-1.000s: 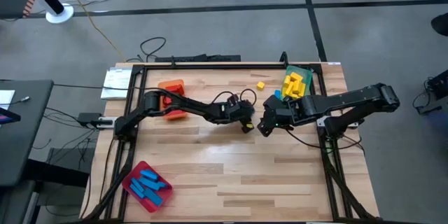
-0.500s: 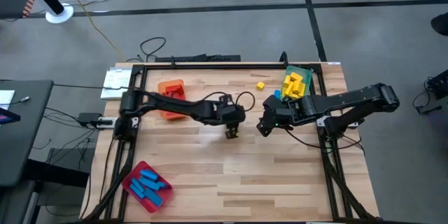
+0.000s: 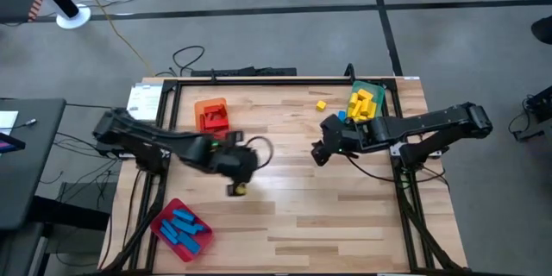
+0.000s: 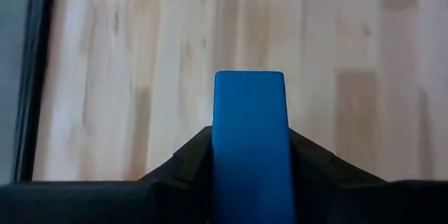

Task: Sort blocks
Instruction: Put the blue wooden block into the red bin

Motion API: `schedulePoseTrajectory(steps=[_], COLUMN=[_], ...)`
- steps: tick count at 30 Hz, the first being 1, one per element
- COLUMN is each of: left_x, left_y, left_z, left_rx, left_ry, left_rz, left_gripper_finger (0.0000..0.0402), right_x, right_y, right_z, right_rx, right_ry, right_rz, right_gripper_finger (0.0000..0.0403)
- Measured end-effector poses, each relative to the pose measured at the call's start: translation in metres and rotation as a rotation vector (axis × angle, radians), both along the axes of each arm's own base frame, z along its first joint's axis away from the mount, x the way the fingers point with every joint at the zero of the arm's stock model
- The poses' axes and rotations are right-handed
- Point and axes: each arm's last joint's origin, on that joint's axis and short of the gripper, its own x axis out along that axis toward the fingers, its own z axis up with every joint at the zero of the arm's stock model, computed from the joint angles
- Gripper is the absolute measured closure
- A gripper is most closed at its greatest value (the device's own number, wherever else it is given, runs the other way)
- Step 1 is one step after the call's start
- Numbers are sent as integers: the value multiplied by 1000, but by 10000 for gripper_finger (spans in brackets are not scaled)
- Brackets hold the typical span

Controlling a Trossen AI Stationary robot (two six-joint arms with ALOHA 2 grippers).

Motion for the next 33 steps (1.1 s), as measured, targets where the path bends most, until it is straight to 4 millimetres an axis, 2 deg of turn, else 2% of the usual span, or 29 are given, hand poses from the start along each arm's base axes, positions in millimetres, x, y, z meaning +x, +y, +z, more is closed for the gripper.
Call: schedulePoseTrajectory(steps=[3,8,15,22,29,33], left_x=[-26,-58,-90,-126,-156,-170], left_y=[-15,-43,-78,-106,-133,-148], left_z=[6,4,-29,-54,-62,-69], left_rx=[-23,-49,-87,-94,-156,-236], left_ry=[58,155,259,308,294,305], left_rz=[16,48,88,126,97,47], left_gripper_finger=[272,272,272,272,271,271], right_x=[5,10,5,-7,-7,4], right_y=[-1,-10,-25,-30,-29,-33], right_z=[3,7,3,-5,-24,-55], right_rx=[6,11,0,-27,-56,33], right_ry=[-62,-119,-49,125,362,489], right_rz=[-7,-43,-97,-53,72,100], right_gripper_finger=[120,120,120,120,120,120])
